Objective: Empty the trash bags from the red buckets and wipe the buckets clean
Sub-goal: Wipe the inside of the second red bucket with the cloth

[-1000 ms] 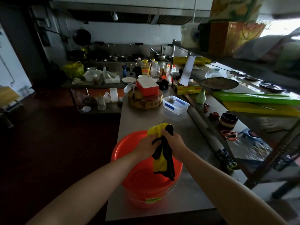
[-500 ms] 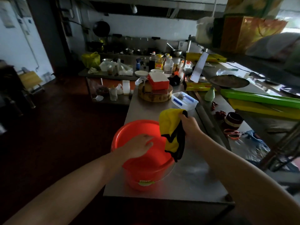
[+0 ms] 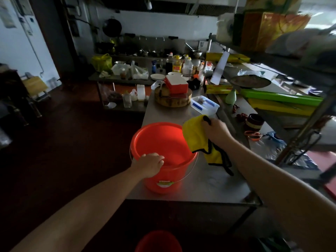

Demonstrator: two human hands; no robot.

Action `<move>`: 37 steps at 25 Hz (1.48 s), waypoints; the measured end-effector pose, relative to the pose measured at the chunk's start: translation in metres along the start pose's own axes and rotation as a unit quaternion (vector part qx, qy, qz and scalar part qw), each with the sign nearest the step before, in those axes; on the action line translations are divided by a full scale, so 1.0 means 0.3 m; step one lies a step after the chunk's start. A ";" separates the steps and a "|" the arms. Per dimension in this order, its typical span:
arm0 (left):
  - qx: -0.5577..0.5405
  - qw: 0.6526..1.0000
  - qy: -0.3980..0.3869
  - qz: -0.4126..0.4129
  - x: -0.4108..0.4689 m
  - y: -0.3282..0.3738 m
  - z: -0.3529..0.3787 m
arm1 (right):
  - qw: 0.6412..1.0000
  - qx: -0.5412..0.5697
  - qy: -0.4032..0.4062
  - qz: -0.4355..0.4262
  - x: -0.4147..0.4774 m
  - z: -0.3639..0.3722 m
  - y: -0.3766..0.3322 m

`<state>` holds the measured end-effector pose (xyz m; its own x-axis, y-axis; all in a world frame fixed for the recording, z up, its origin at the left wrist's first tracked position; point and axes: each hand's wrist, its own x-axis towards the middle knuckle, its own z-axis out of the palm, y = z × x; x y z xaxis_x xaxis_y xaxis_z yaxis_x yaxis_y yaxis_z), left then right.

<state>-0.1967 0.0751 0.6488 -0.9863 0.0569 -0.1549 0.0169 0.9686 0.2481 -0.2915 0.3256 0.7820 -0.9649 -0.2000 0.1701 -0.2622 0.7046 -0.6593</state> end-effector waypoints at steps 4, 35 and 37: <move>0.028 0.999 0.021 0.018 -0.050 -0.065 0.060 | 0.994 -0.075 -0.081 -0.001 -0.117 0.237 -0.017; 0.135 0.980 0.057 0.132 0.010 -0.220 0.102 | 0.880 -0.287 -0.198 -0.324 -0.097 0.543 0.299; 0.079 0.986 0.069 0.130 0.005 -0.155 0.179 | 0.886 -0.279 -0.182 -0.323 -0.134 0.586 0.243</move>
<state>-0.1903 0.0432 0.5858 -0.9582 0.2845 0.0290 0.2860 0.9520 0.1092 -0.2698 0.2653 0.5982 -0.5699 -0.8190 0.0659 -0.8216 0.5694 -0.0292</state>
